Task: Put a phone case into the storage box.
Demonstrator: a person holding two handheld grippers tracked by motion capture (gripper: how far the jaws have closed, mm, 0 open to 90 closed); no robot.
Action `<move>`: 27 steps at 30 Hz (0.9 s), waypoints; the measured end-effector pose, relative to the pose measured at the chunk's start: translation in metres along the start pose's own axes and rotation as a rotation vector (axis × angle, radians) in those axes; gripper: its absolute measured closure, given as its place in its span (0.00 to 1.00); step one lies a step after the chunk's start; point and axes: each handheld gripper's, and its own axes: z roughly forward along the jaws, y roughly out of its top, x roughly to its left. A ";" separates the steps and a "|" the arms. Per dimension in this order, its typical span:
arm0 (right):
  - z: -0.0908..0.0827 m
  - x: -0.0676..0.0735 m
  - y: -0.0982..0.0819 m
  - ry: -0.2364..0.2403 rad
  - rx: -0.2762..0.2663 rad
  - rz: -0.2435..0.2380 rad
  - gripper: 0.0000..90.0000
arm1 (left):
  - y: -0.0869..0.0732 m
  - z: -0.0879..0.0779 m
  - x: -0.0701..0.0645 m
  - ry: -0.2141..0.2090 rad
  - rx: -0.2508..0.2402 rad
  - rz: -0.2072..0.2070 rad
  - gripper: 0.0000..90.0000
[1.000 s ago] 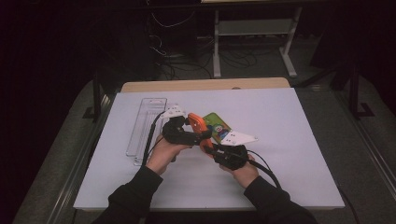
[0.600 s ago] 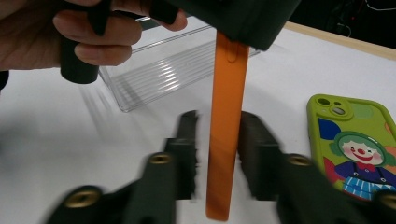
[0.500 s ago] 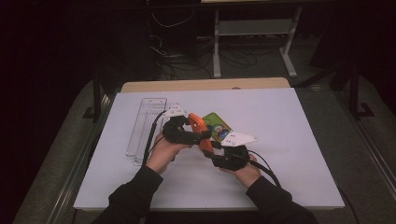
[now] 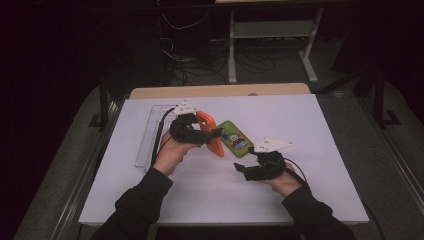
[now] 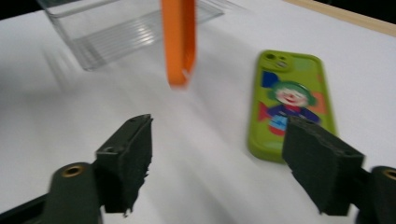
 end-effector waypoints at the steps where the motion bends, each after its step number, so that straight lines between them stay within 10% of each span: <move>1: -0.002 -0.003 -0.002 -0.001 0.001 0.005 0.18 | 0.004 -0.002 0.002 0.006 -0.005 -0.001 0.15; 10: -0.014 -0.015 -0.025 -0.032 0.033 0.007 0.00 | 0.028 -0.019 0.023 0.071 -0.051 -0.005 0.15; 27: -0.040 -0.024 -0.053 -0.071 0.030 -0.003 0.00 | 0.042 -0.048 0.067 0.209 -0.074 -0.028 0.15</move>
